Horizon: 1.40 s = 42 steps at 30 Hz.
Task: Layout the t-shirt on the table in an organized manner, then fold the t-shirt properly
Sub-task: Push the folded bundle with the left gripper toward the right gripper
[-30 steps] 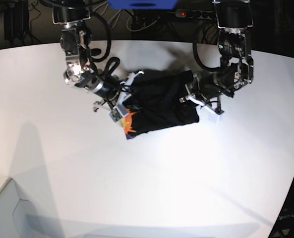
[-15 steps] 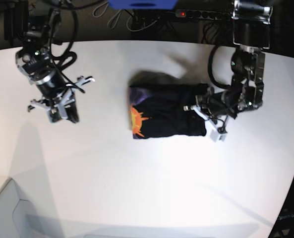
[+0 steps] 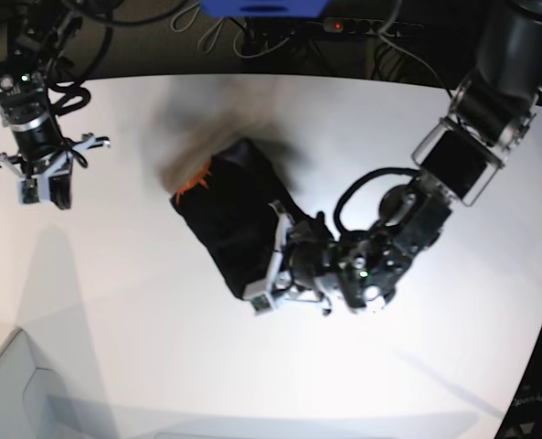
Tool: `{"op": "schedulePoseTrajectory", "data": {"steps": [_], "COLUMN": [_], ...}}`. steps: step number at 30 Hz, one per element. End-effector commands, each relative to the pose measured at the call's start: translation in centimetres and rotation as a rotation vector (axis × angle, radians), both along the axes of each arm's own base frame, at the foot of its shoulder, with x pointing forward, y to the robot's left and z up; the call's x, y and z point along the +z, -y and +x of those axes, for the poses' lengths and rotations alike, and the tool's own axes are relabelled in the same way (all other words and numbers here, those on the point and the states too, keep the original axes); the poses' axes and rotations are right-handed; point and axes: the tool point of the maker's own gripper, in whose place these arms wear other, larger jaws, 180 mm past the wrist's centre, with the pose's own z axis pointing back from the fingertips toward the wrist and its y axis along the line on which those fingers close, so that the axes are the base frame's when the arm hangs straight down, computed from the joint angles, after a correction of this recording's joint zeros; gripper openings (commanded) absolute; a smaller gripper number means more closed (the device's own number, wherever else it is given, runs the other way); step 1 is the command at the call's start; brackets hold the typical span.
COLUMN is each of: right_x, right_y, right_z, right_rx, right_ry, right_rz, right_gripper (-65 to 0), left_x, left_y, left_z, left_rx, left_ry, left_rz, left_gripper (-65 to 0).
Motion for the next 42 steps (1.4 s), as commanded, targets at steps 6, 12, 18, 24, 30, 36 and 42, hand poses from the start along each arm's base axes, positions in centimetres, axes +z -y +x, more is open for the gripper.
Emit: {"op": "schedulePoseTrajectory", "data": {"steps": [6,12,18,24,30,36,42], "right_x": [1.0,0.2,-0.4,-0.8,-0.9,-0.6,-0.3], "right_y": [2.6,3.7,4.4,4.8,4.3,4.3,3.8], "right_z": [-1.4,-3.3,-4.8,-5.7,-5.8,-5.9,-6.4], "right_rx": [-0.065,-0.108,-0.187,-0.207,-0.209,-0.208,-0.199], "right_ry": [0.025,-0.008,-0.016,-0.034,-0.033,-0.029,-0.036], "right_rz": [-0.028,-0.030,0.002,0.002,0.012,0.006,-0.005], "right_gripper": [-65.0,-65.0,-65.0,-65.0,-65.0,-65.0,-65.0], "left_x": [-3.7,-5.6,-4.6,-4.8,-6.0,-5.7,-2.6], "left_y": [3.3,8.3,12.1,12.5,12.4,11.2,12.0], "left_z": [1.6,0.0,-0.5,-0.9,-1.9,-1.1,-0.4], "left_rx": [-0.153,-0.352,-0.419,-0.474,-0.559,-0.534,-0.538], "left_ry": [0.148,0.226,0.296,0.335,0.371,0.379,0.477], "left_rz": [0.266,0.212,0.178,0.226,0.319,0.406,0.360], "left_gripper": [-64.8,-64.8,-64.8,-64.8,-64.4,-44.8,-33.2]}}
